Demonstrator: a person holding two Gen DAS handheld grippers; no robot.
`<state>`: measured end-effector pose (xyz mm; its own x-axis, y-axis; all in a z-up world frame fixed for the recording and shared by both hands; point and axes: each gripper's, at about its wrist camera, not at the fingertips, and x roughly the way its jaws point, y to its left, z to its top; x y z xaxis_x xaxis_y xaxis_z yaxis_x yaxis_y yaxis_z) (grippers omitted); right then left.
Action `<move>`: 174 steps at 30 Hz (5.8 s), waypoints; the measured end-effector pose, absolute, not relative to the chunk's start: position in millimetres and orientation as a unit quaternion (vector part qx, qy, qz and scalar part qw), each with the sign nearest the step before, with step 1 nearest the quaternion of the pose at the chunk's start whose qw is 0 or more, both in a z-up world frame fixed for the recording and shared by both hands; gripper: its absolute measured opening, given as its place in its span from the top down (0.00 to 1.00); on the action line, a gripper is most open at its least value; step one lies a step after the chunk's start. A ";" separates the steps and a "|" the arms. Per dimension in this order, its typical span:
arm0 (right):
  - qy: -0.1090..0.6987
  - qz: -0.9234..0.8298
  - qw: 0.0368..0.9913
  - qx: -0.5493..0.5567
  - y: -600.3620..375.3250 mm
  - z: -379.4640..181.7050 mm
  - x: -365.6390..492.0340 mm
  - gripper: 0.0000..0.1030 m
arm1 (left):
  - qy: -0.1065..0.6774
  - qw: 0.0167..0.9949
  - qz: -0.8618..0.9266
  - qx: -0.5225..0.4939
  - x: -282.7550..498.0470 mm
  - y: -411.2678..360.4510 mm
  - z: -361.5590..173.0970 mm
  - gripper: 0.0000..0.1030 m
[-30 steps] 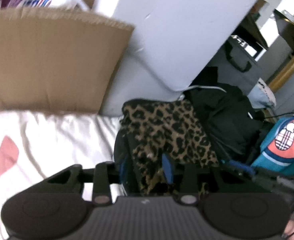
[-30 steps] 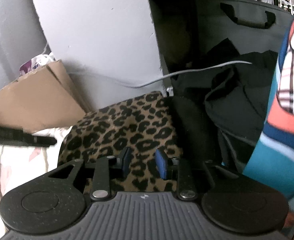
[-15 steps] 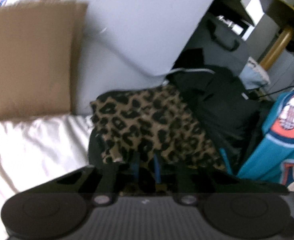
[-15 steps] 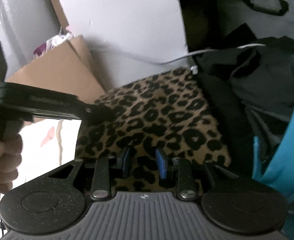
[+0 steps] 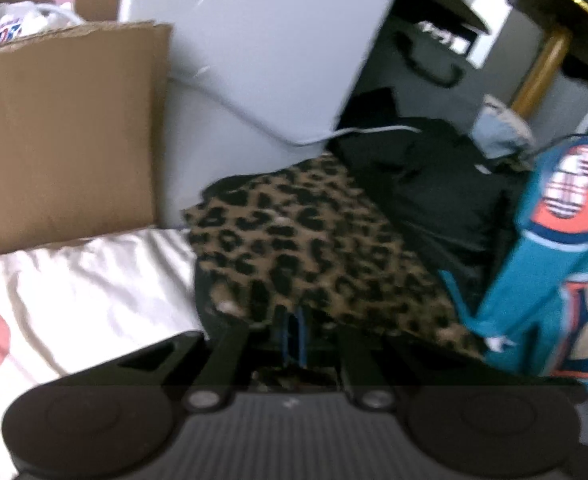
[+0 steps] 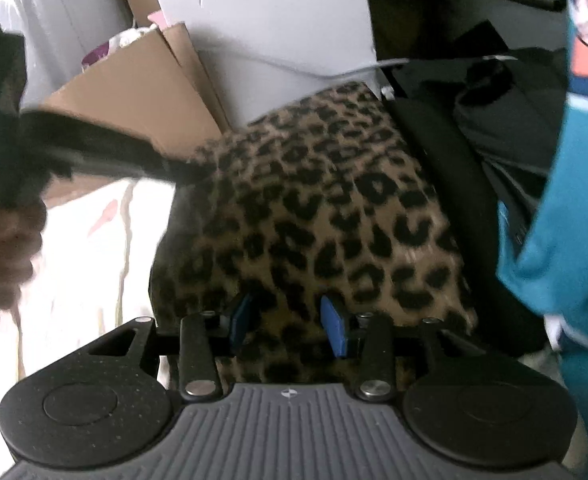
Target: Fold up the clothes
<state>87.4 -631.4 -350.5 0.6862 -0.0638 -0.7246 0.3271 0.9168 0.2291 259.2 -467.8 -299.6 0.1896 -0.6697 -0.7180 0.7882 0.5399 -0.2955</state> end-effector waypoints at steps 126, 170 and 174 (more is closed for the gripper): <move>0.382 -0.125 0.883 0.242 -542.0 76.9 -48.0 0.01 | 0.461 0.858 -0.201 0.107 97.4 -81.6 118.8 0.01; 0.452 0.035 0.886 0.099 -302.6 110.8 10.0 0.01 | 0.442 0.896 -0.014 -0.040 4.8 54.3 62.8 0.01; 0.449 0.037 0.887 0.102 -302.9 107.0 6.4 0.01 | 0.446 0.894 -0.014 -0.040 4.3 43.4 56.7 0.01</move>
